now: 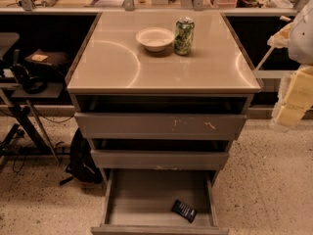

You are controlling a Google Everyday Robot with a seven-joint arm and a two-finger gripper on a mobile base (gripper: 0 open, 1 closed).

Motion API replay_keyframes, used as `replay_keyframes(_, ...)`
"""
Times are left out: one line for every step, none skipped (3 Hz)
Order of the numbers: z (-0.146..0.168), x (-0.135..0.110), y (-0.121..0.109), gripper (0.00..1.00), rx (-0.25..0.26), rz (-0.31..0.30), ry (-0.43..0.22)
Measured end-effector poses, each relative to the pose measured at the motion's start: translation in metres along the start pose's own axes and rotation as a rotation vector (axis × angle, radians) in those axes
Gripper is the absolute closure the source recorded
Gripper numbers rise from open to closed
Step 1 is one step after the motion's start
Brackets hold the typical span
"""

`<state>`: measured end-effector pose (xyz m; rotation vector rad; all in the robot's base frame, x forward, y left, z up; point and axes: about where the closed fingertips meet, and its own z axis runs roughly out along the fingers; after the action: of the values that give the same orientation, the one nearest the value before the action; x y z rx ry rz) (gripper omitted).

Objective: Pick rxbar blueberry from bottom drawer and place on counter

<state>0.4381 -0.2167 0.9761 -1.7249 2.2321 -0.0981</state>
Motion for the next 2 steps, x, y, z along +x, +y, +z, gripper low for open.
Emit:
replay_keyframes(0.0, 0.0, 0.0, 0.0, 0.0, 0.0, 0.0)
replay_keyframes(0.0035, 0.0001, 0.0069, 0.0, 0.011, -0.006, -0.025)
